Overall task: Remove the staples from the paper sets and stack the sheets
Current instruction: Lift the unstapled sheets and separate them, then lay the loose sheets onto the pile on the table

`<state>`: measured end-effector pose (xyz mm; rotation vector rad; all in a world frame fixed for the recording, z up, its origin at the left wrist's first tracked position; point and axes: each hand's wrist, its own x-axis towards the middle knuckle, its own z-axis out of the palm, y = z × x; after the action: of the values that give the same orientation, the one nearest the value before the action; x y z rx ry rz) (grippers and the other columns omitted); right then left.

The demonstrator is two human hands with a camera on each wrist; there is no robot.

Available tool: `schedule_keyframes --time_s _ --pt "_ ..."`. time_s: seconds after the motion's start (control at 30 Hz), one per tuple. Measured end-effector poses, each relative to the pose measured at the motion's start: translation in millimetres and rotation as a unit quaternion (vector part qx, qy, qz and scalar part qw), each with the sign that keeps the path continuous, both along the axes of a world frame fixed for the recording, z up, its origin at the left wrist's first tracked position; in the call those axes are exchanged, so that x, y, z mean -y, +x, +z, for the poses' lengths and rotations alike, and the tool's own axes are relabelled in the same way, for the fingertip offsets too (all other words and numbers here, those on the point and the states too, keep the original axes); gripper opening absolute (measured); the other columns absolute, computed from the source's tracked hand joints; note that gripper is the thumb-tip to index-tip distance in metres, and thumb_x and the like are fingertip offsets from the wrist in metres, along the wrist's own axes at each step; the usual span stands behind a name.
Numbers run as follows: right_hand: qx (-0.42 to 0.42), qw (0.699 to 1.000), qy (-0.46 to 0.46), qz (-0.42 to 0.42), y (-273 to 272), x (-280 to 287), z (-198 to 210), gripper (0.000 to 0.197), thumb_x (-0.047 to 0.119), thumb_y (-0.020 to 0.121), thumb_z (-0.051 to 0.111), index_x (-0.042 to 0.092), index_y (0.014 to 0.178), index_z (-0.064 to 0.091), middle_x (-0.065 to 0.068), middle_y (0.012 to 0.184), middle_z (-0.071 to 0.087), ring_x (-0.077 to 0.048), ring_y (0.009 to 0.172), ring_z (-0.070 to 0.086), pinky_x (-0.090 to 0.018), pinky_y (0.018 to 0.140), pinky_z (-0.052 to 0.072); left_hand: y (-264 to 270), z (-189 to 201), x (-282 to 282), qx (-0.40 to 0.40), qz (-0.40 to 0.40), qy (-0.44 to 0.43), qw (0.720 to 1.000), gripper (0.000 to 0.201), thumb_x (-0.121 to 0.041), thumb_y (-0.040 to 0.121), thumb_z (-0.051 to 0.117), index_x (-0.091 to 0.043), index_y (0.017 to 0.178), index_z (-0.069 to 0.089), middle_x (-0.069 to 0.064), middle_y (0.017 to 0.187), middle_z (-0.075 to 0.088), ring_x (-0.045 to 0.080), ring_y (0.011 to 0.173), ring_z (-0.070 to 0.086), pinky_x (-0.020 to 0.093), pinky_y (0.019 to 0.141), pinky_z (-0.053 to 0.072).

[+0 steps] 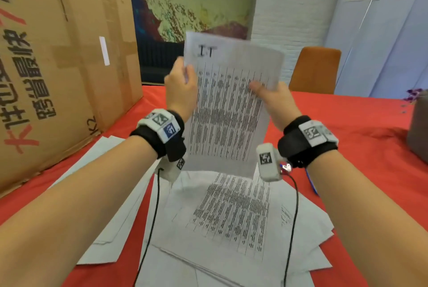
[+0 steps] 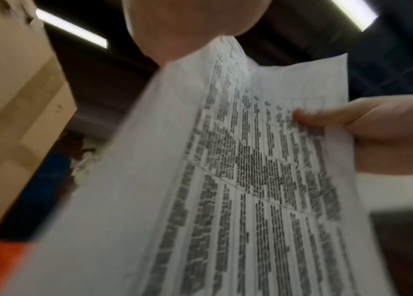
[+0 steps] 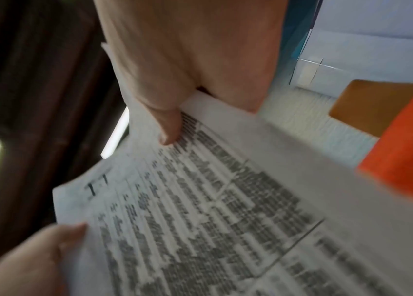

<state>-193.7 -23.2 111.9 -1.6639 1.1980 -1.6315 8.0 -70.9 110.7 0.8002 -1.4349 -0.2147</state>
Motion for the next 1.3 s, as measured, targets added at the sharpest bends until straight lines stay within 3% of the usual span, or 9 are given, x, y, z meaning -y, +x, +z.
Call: schedule_keyframes --time_s 0.17,0.3,0.47,0.67,0.8,0.93,1.03,1.17,1.3 --pt "0.052 0.998 0.000 0.031 -0.1 -10.8 4.1 0.023 0.009 0.092 0.060 0.015 0.114 0.061 0.000 0.108 0.068 -0.003 0.092 0.067 -0.017 0.079 0.052 -4.2 -5.1 -8.1 -0.068 0.025 0.022 0.997 0.024 -0.009 0.094 0.035 -0.002 0.102 0.056 0.000 0.076 0.055 0.003 0.065 0.050 0.026 0.064 0.036" --pt "0.030 0.995 0.091 -0.008 -0.5 -11.4 -46.5 0.029 0.013 0.086 0.069 0.006 0.114 0.064 -0.009 0.109 0.068 -0.019 0.097 0.066 -0.030 0.087 0.053 -8.7 -49.2 -15.7 0.010 0.032 0.140 0.990 0.020 -0.010 0.097 0.035 -0.006 0.082 0.048 -0.001 0.065 0.041 0.011 0.056 0.036 0.031 0.058 0.024" --pt "-0.070 0.981 0.082 -0.164 -47.3 4.8 -26.8 0.010 0.016 0.090 0.063 0.008 0.085 0.066 -0.013 0.072 0.066 -0.007 0.051 0.064 -0.026 0.051 0.052 6.3 -12.1 0.4 0.100 0.060 0.135 0.984 0.022 -0.013 0.099 0.038 -0.003 0.094 0.056 0.009 0.090 0.056 0.020 0.082 0.050 0.028 0.069 0.034" --pt "-0.527 0.648 0.497 -0.235 -118.4 -13.9 -98.1 0.072 0.055 0.068 0.077 0.016 0.126 0.058 -0.007 0.129 0.060 -0.022 0.119 0.057 -0.027 0.091 0.046 9.0 -80.1 -1.0 0.232 -0.010 0.286 0.930 0.038 -0.005 0.091 0.047 -0.014 0.055 0.039 0.006 0.058 0.036 0.019 0.059 0.036 0.031 0.054 0.025" --pt "-0.382 0.733 0.461 -0.322 -122.3 -15.2 -117.5 0.053 0.034 0.096 0.052 0.008 0.141 0.041 -0.012 0.141 0.049 -0.026 0.128 0.050 -0.030 0.103 0.041 4.0 -106.6 -16.7 0.232 -0.044 0.313 0.920 0.042 -0.004 0.087 0.043 -0.020 0.052 0.026 -0.001 0.052 0.022 0.015 0.049 0.019 0.024 0.044 0.013" --pt "-0.166 0.856 0.278 -0.404 -116.7 11.8 -97.9 0.049 0.016 0.087 0.063 -0.006 0.124 0.041 -0.028 0.120 0.056 -0.041 0.109 0.057 -0.043 0.087 0.046 1.2 -105.8 -25.3 0.222 -0.050 0.312 0.922 0.041 -0.008 0.090 0.044 -0.019 0.055 0.026 -0.003 0.054 0.025 0.013 0.049 0.021 0.024 0.045 0.015" --pt "-0.025 0.946 0.136 -0.294 -71.2 25.3 -63.9 0.051 0.020 0.079 0.072 0.002 0.119 0.047 -0.011 0.102 0.055 -0.023 0.089 0.055 -0.034 0.077 0.044 -4.4 -103.7 -32.0 0.201 -0.047 0.283 0.937 0.035 -0.009 0.090 0.044 -0.018 0.059 0.028 -0.003 0.057 0.024 0.014 0.053 0.021 0.027 0.049 0.013" --pt "0.152 0.973 0.057 -0.165 -5.7 41.1 -47.8 0.015 0.019 0.081 0.068 0.018 0.090 0.057 -0.002 0.083 0.060 -0.016 0.074 0.056 -0.032 0.071 0.046 -8.8 -103.2 -36.7 0.192 -0.050 0.253 0.947 0.039 -0.011 0.089 0.045 -0.019 0.056 0.028 -0.004 0.055 0.026 0.013 0.052 0.023 0.024 0.046 0.019" --pt "0.102 0.989 0.036 -0.103 34.8 42.0 -49.7 0.011 0.031 0.081 0.063 0.025 0.085 0.055 0.002 0.082 0.059 -0.013 0.075 0.055 -0.030 0.071 0.047 -5.3 -101.8 -37.8 0.186 -0.031 0.253 0.949 0.041 -0.011 0.089 0.046 -0.019 0.053 0.028 -0.003 0.053 0.027 0.013 0.051 0.024 0.025 0.045 0.019"
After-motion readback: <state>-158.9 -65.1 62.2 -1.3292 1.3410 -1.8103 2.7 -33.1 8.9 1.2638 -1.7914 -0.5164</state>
